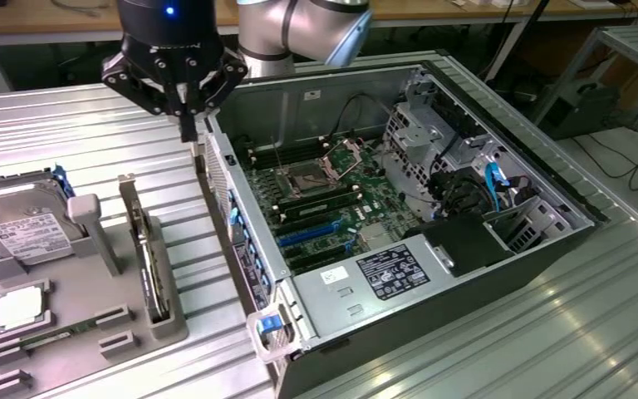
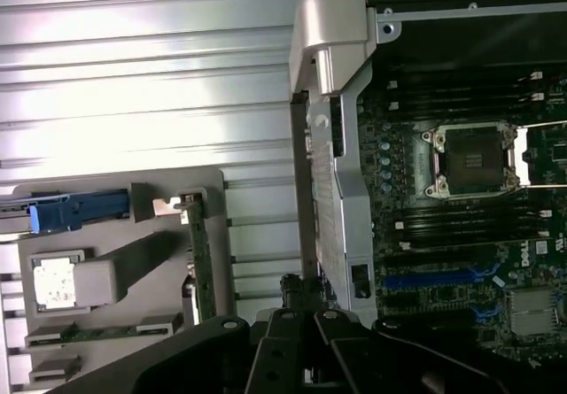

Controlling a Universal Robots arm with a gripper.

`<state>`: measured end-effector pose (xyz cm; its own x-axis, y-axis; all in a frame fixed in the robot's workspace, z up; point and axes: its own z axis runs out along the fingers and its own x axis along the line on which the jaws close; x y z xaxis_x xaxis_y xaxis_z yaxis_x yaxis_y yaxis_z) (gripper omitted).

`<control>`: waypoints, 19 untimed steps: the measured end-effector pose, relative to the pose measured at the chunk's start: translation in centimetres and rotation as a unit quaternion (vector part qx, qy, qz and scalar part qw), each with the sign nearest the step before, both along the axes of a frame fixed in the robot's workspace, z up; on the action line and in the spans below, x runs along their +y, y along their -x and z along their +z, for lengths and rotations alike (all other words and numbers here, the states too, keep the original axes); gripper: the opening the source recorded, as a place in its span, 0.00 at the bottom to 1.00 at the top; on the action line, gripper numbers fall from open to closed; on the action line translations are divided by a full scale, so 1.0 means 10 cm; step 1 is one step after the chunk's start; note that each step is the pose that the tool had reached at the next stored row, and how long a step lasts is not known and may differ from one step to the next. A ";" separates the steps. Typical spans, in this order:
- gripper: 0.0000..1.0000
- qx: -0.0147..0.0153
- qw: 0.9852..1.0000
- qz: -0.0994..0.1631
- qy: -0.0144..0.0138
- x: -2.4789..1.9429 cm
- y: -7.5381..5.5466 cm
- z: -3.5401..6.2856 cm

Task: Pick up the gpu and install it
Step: 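Reach for the gpu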

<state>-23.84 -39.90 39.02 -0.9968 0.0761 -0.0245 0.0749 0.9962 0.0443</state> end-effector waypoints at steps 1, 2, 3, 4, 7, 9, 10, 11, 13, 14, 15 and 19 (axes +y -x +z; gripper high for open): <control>0.11 0.000 1.000 0.000 0.000 0.000 0.03 -0.001; 0.11 0.000 1.000 0.000 0.000 0.000 0.06 -0.003; 0.11 0.000 1.000 0.000 0.000 0.000 0.09 -0.003; 0.11 0.000 1.000 0.000 0.000 0.000 0.12 -0.005; 0.11 0.000 1.000 0.000 0.000 0.000 0.21 -0.008; 0.11 0.000 1.000 0.000 0.000 0.000 0.26 -0.011; 0.11 0.000 1.000 0.000 0.000 0.000 0.30 -0.013; 0.11 0.000 1.000 0.000 0.000 0.000 0.32 -0.014; 0.11 0.000 1.000 0.000 0.000 0.000 0.38 -0.016; 0.11 0.000 1.000 0.000 0.000 0.000 0.41 -0.017; 0.11 0.000 1.000 0.000 0.000 0.000 0.44 -0.019; 0.11 0.000 1.000 0.000 0.000 0.000 0.56 -0.025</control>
